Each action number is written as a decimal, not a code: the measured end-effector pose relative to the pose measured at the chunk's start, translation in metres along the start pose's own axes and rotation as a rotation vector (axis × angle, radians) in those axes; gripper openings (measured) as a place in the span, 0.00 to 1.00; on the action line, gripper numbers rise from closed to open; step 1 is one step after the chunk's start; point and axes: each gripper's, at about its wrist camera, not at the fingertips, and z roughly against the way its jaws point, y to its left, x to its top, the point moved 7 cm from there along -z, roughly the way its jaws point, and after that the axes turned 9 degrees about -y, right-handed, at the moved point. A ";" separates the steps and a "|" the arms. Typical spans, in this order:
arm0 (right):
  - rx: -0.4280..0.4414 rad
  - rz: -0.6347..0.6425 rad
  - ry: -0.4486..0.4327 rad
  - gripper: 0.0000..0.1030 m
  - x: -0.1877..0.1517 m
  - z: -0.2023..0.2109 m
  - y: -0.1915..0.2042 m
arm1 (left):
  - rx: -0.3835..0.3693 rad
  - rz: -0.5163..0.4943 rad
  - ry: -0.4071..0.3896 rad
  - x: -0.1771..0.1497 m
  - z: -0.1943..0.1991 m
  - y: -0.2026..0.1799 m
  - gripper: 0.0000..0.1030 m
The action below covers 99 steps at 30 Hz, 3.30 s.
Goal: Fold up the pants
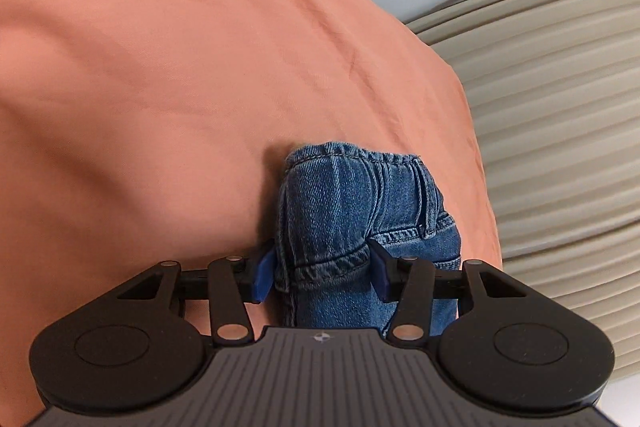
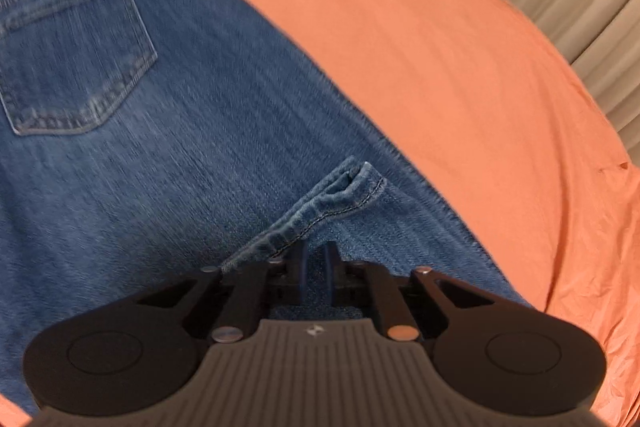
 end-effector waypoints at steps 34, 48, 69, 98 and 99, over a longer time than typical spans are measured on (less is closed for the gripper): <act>-0.050 -0.279 -0.154 0.01 -0.031 0.123 -0.031 | -0.349 -0.844 -0.112 -0.152 0.145 -0.226 0.26; -0.129 -0.428 -0.106 0.02 -0.136 0.163 -0.046 | -0.307 -1.323 0.356 -0.366 0.120 -0.166 0.32; 0.114 -0.725 -0.297 0.31 -0.091 0.168 -0.047 | -0.393 -0.998 0.591 -0.228 0.098 -0.175 0.65; 0.155 -0.840 -0.364 0.00 -0.087 0.202 -0.044 | -0.232 -1.519 0.464 -0.185 0.120 -0.081 0.07; 0.163 -0.858 -0.340 0.00 -0.100 0.196 -0.039 | -0.223 -1.518 0.470 -0.185 0.119 -0.080 0.07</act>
